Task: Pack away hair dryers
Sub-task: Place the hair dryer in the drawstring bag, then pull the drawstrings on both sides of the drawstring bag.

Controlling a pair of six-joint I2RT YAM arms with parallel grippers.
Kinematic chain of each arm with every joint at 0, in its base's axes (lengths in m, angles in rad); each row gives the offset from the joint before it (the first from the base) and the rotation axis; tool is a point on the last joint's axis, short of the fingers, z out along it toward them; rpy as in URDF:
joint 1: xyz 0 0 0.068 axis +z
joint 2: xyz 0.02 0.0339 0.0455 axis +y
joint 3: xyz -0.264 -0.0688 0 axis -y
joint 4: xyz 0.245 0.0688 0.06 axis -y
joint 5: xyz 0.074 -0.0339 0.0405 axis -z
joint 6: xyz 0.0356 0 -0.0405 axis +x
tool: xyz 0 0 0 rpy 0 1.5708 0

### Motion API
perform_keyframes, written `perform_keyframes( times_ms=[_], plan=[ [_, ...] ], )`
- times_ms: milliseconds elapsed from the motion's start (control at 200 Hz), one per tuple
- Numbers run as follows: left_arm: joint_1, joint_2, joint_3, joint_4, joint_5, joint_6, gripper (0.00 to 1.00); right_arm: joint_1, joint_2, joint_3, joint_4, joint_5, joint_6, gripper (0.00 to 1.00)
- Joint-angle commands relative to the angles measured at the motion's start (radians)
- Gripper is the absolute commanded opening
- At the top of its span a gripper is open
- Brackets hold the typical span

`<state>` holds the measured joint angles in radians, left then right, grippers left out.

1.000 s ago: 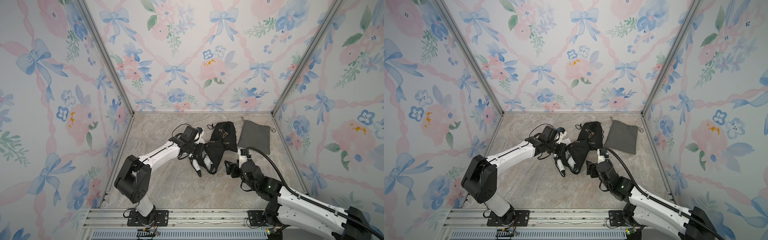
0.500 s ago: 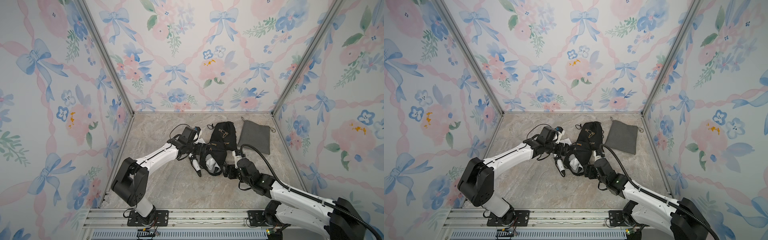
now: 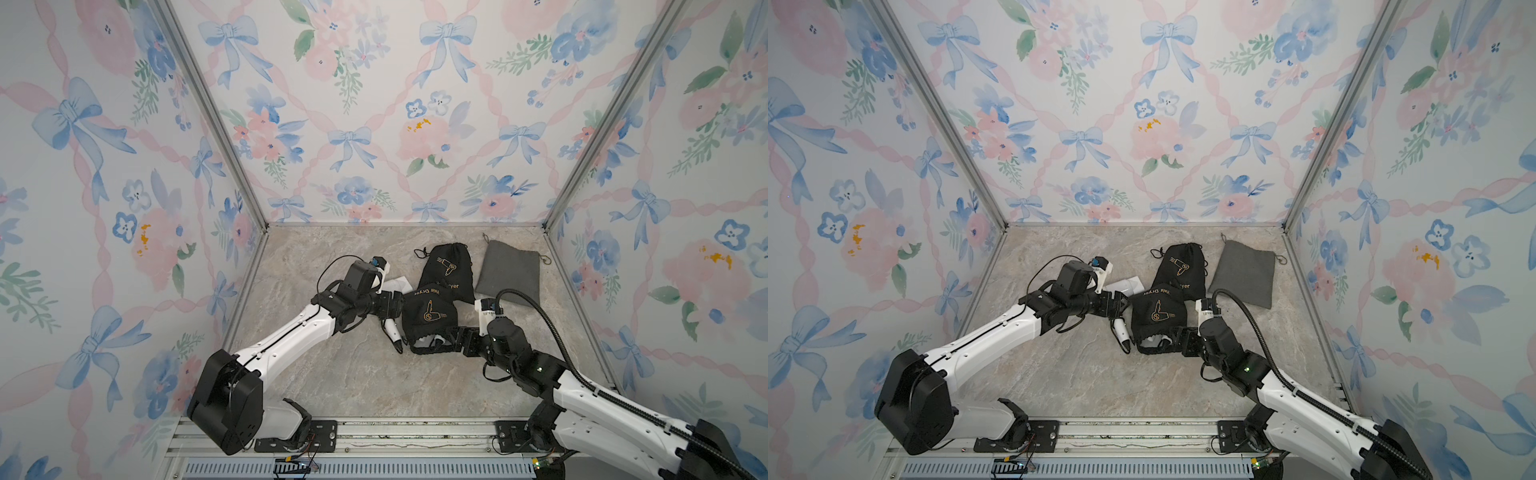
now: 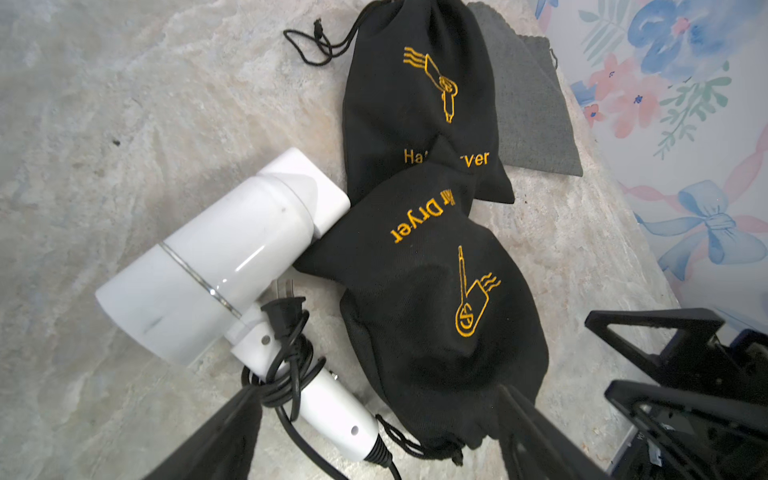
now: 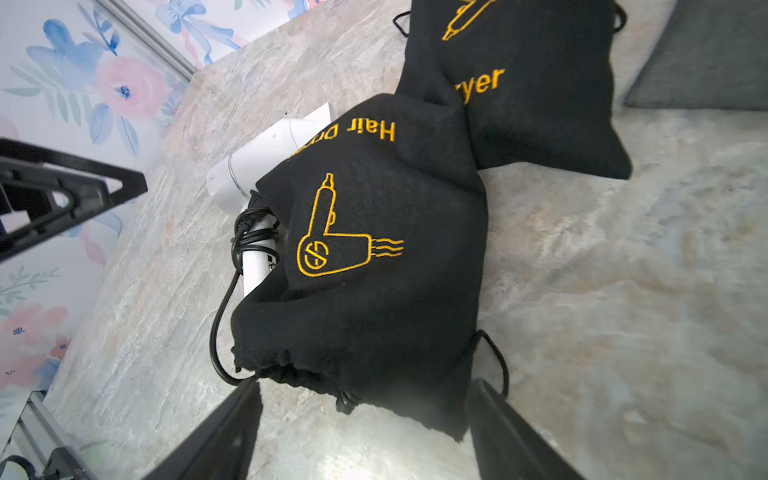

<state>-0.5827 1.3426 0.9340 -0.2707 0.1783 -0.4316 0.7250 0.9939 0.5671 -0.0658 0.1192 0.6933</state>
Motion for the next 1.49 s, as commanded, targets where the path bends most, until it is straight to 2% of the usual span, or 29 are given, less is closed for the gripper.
perform_keyframes(
  times_ms=[0,180,380,685,880,1245,1490],
  plan=[
    [-0.042,-0.055,-0.041,-0.004,-0.008,-0.017,0.87,-0.040,-0.033,-0.028,-0.078,-0.002,0.047,0.79],
    [-0.166,-0.111,-0.106,-0.003,-0.114,0.080,0.82,-0.082,-0.091,-0.056,-0.094,-0.026,0.055,0.79],
    [-0.169,-0.095,-0.126,-0.004,-0.181,0.024,0.75,-0.098,-0.122,-0.087,-0.072,-0.049,0.052,0.79],
    [-0.171,0.029,-0.097,0.111,-0.082,-0.244,0.76,-0.109,-0.143,-0.112,-0.063,-0.066,0.046,0.79],
    [-0.183,0.084,-0.107,0.228,-0.052,-0.340,0.76,-0.117,-0.166,-0.121,-0.075,-0.062,0.041,0.79],
    [-0.180,0.213,-0.129,0.314,-0.070,-0.374,0.76,-0.119,-0.204,-0.101,-0.125,-0.049,0.023,0.79],
    [-0.125,0.196,-0.184,0.316,-0.067,-0.357,0.78,-0.119,-0.201,-0.095,-0.141,-0.039,0.017,0.79]
  ],
)
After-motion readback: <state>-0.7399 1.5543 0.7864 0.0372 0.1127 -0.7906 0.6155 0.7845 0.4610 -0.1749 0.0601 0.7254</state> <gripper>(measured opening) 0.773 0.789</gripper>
